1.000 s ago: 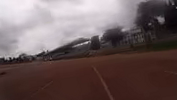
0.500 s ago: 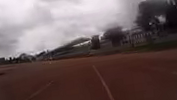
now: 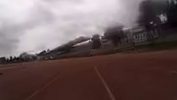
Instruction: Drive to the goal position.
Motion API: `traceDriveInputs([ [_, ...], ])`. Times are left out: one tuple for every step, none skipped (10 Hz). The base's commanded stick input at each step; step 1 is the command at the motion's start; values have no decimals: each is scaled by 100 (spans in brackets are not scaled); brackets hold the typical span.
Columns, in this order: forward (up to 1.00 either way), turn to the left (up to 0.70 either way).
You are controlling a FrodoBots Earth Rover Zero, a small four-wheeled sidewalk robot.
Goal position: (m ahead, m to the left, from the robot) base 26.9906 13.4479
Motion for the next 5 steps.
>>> traceDriveInputs([
  [67, 0],
  [67, 0],
  [67, 0],
  [67, 0],
  [67, 0],
])
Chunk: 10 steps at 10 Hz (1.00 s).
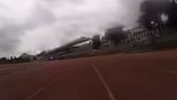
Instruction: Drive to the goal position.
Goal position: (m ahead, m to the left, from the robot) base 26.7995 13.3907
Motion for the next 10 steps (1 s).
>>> traceDriveInputs([
  [67, 0],
  [67, 0],
  [67, 0],
  [67, 0],
  [67, 0],
  [67, 0],
  [67, 0],
  [67, 0],
  [67, 0],
  [67, 0],
])
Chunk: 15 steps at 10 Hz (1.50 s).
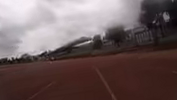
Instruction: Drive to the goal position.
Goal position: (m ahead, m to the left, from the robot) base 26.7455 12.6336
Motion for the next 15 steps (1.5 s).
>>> traceDriveInputs([
  [67, 0],
  [67, 0],
  [67, 0],
  [67, 0],
  [67, 0],
  [67, 0],
  [67, 0],
  [67, 0],
  [67, 0],
  [67, 0],
  [67, 0],
  [67, 0],
  [67, 0],
  [67, 0],
  [67, 0],
])
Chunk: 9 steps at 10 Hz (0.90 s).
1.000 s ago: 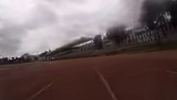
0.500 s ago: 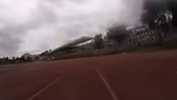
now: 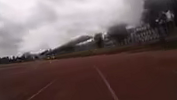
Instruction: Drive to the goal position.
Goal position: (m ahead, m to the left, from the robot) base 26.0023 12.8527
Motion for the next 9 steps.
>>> traceDriveInputs([
  [67, 0],
  [67, 0],
  [67, 0],
  [67, 0],
  [67, 0],
  [67, 0],
  [67, 0],
  [67, 0],
  [67, 0],
])
